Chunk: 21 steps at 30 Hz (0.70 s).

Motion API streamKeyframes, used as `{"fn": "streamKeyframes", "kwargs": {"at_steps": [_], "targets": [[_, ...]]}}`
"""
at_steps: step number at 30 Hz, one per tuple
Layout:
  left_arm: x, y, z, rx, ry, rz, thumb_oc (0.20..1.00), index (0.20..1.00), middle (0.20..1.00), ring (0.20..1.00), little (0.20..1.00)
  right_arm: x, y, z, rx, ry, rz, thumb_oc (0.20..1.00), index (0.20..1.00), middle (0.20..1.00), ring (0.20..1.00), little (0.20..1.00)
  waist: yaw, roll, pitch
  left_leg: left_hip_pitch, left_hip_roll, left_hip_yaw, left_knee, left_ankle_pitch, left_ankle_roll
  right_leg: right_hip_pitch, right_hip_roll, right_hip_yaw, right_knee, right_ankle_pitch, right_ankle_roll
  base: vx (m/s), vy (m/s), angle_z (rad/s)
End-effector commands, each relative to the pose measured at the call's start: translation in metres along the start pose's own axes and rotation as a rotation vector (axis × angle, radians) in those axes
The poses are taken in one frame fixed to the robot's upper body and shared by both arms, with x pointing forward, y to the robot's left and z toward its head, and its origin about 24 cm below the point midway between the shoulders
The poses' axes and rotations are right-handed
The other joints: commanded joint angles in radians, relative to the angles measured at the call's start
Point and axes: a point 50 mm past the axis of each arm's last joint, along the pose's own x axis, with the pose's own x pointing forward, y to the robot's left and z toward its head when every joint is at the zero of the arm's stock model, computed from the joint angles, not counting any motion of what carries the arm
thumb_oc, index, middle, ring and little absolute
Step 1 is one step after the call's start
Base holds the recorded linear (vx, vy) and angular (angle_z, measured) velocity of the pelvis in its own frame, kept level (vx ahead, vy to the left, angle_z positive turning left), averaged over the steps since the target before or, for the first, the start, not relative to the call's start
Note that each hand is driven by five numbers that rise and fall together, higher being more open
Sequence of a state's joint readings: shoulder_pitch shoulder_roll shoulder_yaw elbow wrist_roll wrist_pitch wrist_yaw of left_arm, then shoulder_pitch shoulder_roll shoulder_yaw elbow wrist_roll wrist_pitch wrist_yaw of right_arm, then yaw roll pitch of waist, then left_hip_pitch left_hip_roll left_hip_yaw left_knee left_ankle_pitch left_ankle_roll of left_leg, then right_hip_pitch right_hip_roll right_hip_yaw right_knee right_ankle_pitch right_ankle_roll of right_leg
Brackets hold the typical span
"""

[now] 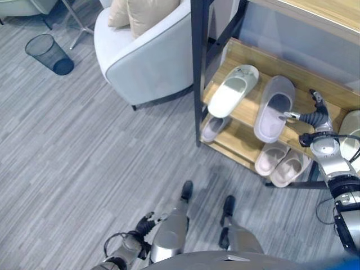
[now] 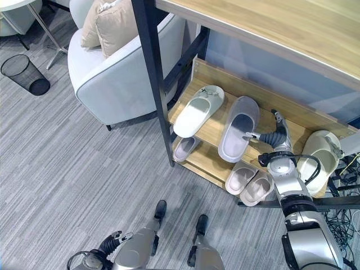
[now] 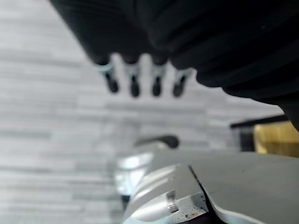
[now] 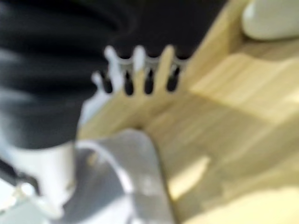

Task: Arrange the slippers neatly on the shoe rack.

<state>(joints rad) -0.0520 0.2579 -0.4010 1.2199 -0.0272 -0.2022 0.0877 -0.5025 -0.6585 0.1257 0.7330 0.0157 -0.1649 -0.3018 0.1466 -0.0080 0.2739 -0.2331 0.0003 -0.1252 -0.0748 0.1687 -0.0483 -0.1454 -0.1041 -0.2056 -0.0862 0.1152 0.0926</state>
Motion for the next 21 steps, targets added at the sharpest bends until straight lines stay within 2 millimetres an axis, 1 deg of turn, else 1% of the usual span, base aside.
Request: {"fn": "streamKeyframes", "kwargs": {"at_steps": [1,2,5,7,8,10,11,12,13,16,21], "targets": [[-0.001,-0.011,-0.007,0.031,0.036,-0.052,1.000,1.000,1.000,1.000,1.000,0.013,-0.032,0.027,-0.035,-0.121,-0.090,1.000,1.000,1.000,1.000,1.000,0.017,-0.030,0.021,-0.071,-0.025,-0.066,0.117,-0.153,0.035,-0.010,-0.052,0.024,0.156,-0.162,0.044,0.00,0.000,0.00],[-0.002,-0.011,-0.007,0.039,0.036,-0.055,1.000,1.000,1.000,1.000,1.000,0.015,-0.036,0.028,-0.035,-0.118,-0.109,1.000,1.000,1.000,1.000,1.000,0.020,-0.029,0.019,-0.072,-0.027,-0.068,0.118,-0.155,0.035,-0.009,-0.052,0.023,0.154,-0.163,0.044,0.00,0.000,0.00],[-0.002,-0.009,-0.008,0.042,0.040,-0.050,1.000,1.000,1.000,1.000,1.000,0.018,-0.039,0.030,-0.024,-0.120,-0.124,1.000,1.000,1.000,1.000,1.000,0.023,-0.031,0.020,-0.075,-0.027,-0.071,0.120,-0.156,0.035,-0.011,-0.053,0.022,0.155,-0.162,0.045,0.00,0.000,0.00],[-0.001,-0.007,-0.008,0.044,0.045,-0.044,1.000,1.000,1.000,1.000,1.000,0.020,-0.040,0.035,-0.015,-0.131,-0.135,1.000,1.000,1.000,1.000,1.000,0.027,-0.032,0.025,-0.081,-0.027,-0.072,0.122,-0.155,0.034,-0.015,-0.053,0.022,0.156,-0.162,0.045,0.00,0.000,0.00],[0.000,-0.005,-0.006,0.049,0.038,-0.038,1.000,1.000,1.000,1.000,1.000,0.025,-0.042,0.043,-0.005,-0.145,-0.150,1.000,1.000,1.000,1.000,1.000,0.033,-0.034,0.036,-0.092,-0.029,-0.072,0.128,-0.154,0.032,-0.022,-0.053,0.020,0.155,-0.160,0.045,0.00,0.000,0.00],[0.001,-0.003,-0.001,0.043,0.020,-0.029,1.000,1.000,1.000,1.000,1.000,0.031,-0.047,0.053,-0.006,-0.161,-0.167,1.000,1.000,1.000,1.000,1.000,0.043,-0.028,0.051,-0.108,-0.034,-0.076,0.135,-0.152,0.033,-0.030,-0.055,0.016,0.155,-0.157,0.044,-0.02,0.014,0.00],[0.002,-0.003,0.003,0.039,0.008,-0.025,1.000,1.000,1.000,1.000,1.000,0.035,-0.049,0.060,-0.013,-0.174,-0.181,0.498,0.498,0.498,0.498,0.498,0.048,-0.025,0.061,-0.118,-0.037,-0.081,0.137,-0.149,0.031,-0.036,-0.056,0.012,0.155,-0.156,0.043,-0.03,0.030,0.04],[0.003,-0.002,0.005,0.039,0.000,-0.022,1.000,1.000,1.000,1.000,1.000,0.036,-0.050,0.064,-0.100,-0.194,-0.165,0.325,0.325,0.325,0.325,0.325,0.052,-0.021,0.069,-0.126,-0.040,-0.083,0.137,-0.147,0.030,-0.040,-0.057,0.009,0.156,-0.154,0.044,-0.03,0.048,0.13],[0.004,-0.003,0.010,0.040,-0.015,-0.021,1.000,1.000,1.000,1.000,1.000,0.038,-0.050,0.072,-0.107,-0.221,-0.176,0.200,0.200,0.200,0.200,0.200,0.053,-0.014,0.080,-0.136,-0.043,-0.083,0.143,-0.147,0.031,-0.048,-0.060,0.008,0.159,-0.153,0.045,-0.01,0.042,0.20],[0.004,-0.003,0.012,0.039,-0.025,-0.015,1.000,1.000,1.000,1.000,1.000,0.039,-0.050,0.076,-0.106,-0.232,-0.182,0.200,0.200,0.200,0.200,0.200,0.055,-0.009,0.090,-0.142,-0.045,-0.081,0.148,-0.149,0.031,-0.055,-0.061,0.009,0.163,-0.152,0.044,-0.01,0.021,0.08],[0.004,-0.005,0.014,0.032,-0.032,-0.018,1.000,1.000,1.000,1.000,1.000,0.036,-0.049,0.075,-0.083,-0.240,-0.194,0.200,0.200,0.200,0.200,0.200,0.052,-0.006,0.098,-0.149,-0.046,-0.076,0.157,-0.152,0.030,-0.061,-0.063,0.013,0.167,-0.153,0.044,0.00,0.000,0.00]]}}
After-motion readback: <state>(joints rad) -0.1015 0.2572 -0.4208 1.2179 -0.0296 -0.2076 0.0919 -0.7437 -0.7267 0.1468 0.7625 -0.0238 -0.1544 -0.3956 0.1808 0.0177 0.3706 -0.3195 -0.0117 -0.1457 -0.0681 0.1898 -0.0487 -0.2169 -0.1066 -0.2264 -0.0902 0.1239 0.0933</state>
